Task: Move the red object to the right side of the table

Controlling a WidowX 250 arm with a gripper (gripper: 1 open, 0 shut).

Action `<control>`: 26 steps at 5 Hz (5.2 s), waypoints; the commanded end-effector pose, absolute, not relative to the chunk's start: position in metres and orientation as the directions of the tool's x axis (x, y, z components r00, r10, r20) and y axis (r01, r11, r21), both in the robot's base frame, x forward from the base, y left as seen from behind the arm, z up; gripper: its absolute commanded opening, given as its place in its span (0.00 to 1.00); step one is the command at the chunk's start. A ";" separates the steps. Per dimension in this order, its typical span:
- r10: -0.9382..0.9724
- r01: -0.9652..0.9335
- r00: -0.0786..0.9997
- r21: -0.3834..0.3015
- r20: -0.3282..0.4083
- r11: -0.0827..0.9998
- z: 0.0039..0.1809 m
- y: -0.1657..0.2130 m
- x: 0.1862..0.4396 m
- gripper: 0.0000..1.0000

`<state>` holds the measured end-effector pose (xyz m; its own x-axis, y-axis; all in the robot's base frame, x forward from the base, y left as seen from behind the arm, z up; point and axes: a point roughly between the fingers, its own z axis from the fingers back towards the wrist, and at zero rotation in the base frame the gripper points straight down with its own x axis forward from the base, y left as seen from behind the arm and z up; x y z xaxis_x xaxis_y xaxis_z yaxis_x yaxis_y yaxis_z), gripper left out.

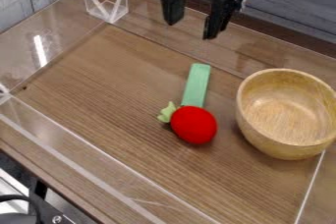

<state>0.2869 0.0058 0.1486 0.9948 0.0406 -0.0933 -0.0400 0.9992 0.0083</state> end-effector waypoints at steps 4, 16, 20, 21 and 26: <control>0.122 -0.122 0.986 0.008 -0.113 0.992 0.144 -0.004 0.293 1.00; 0.201 -0.200 0.979 0.033 -0.021 0.979 0.151 0.051 0.303 1.00; 0.379 -0.382 0.923 0.053 0.057 0.922 0.129 0.131 0.329 1.00; 0.404 -0.408 0.912 0.054 0.073 0.911 0.124 0.149 0.335 1.00; 0.485 -0.497 0.864 0.078 0.135 0.864 0.133 0.184 0.353 1.00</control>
<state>0.3482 0.1827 0.1029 0.8700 0.4904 0.0508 -0.4930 0.8663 0.0805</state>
